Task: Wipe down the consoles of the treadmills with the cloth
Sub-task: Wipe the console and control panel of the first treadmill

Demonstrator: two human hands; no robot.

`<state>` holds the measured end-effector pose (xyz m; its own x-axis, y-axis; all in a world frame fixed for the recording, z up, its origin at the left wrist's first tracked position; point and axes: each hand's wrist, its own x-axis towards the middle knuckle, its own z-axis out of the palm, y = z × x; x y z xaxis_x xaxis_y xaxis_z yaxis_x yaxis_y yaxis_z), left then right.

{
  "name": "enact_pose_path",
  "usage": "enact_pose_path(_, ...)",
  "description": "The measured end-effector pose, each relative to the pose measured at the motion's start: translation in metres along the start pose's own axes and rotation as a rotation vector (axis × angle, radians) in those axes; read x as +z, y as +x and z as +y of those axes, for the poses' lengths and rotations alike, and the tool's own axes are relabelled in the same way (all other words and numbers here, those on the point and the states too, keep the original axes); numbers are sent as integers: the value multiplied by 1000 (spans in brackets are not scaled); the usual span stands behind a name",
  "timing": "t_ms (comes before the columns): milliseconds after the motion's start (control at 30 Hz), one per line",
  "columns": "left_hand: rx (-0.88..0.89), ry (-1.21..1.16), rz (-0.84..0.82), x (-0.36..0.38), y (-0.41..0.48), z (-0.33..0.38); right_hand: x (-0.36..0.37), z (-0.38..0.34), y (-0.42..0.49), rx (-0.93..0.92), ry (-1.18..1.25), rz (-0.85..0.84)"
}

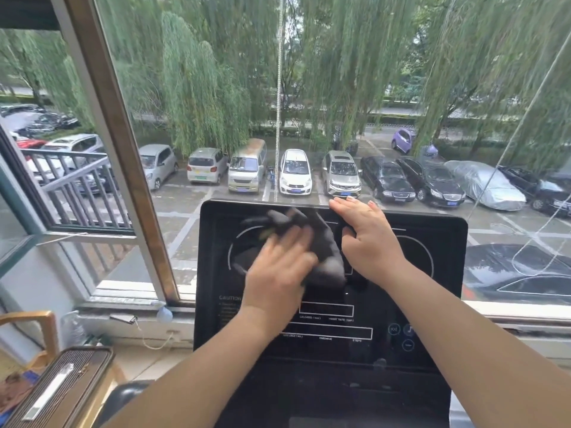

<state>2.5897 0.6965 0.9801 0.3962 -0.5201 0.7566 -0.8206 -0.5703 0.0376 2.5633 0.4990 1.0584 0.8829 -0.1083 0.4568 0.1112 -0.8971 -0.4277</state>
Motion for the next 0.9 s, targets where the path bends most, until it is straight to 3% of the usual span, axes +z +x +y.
enact_pose_path(67,303,36,-201,-8,-7,-8,0,0,0,1,2,-4)
enact_pose_path(133,462,88,-311,-23,9,-29,0,0,-1,5,-1,-1)
enact_pose_path(200,362,104,-246,-33,26,-45,0,0,-1,8,-7,5)
enact_pose_path(300,-57,11,-22,-26,22,-31,1,0,-2,5,-18,2)
enact_pose_path(333,-96,-5,4,-18,14,-20,0,0,-2,-1,-21,-5)
enact_pose_path(367,-43,-11,-13,-11,5,-9,-2,0,-2,-10,-22,-21)
enact_pose_path(467,405,81,-284,-7,-12,-9,-18,2,-4,-43,13,-116)
enact_pose_path(533,519,145,-346,-19,0,-27,-34,10,-11,-39,-12,-102)
enact_pose_path(633,208,88,-148,-24,21,-36,-57,39,-19,46,-164,57)
enact_pose_path(733,-90,31,-35,-6,17,2,-69,66,-26,205,-220,133)
enact_pose_path(767,-69,14,-50,3,12,14,-70,72,-30,230,-216,150)
enact_pose_path(900,402,115,-277,1,23,7,-72,92,-42,157,-157,174)
